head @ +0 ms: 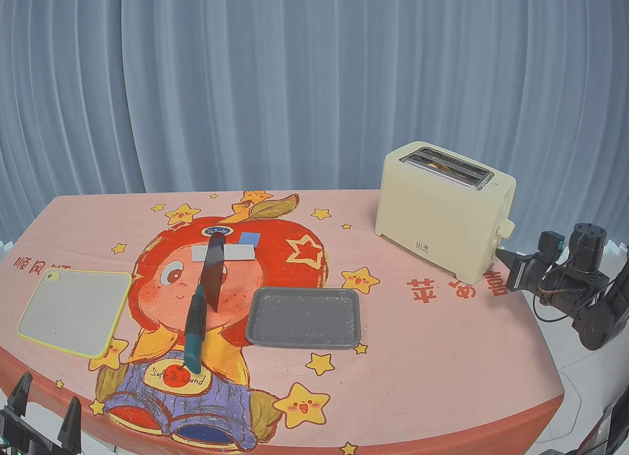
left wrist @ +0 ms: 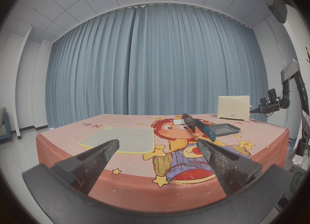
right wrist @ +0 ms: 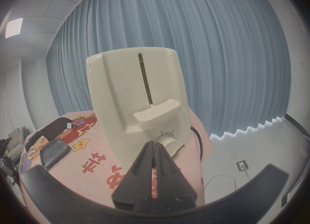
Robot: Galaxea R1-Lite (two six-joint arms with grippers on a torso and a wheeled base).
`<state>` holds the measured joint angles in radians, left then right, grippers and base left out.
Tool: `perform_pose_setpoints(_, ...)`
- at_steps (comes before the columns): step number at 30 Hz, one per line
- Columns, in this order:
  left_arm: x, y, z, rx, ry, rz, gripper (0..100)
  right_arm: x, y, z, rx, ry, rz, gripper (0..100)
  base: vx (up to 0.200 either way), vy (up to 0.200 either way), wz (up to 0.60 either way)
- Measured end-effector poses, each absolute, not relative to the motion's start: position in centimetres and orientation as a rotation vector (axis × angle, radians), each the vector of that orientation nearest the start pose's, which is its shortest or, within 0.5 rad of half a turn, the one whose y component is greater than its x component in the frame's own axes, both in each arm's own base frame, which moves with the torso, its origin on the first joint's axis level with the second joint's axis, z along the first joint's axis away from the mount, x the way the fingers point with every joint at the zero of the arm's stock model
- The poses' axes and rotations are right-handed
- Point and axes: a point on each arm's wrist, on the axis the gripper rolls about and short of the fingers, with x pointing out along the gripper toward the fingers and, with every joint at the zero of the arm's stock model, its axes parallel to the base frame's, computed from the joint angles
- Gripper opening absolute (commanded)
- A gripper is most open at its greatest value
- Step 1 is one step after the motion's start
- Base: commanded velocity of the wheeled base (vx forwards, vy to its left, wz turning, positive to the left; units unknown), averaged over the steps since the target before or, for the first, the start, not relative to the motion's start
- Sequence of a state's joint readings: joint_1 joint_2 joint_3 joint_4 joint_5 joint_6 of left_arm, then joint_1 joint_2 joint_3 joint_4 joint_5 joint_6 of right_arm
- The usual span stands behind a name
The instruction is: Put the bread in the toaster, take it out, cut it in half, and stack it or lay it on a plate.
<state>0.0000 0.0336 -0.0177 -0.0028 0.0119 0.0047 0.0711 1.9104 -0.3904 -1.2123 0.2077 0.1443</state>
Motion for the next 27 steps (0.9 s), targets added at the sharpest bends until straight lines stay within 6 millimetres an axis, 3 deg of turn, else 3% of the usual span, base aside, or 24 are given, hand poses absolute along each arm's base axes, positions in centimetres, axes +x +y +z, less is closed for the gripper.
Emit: perform_pose_setpoints(27, -2.1, 0.0, 8.1, 0.005, 0.013, 0.012, 100, 27.7, 2.4, 7.0, 0.164, 0.378, 0.241, 0, 0.000, 0.000, 0.00)
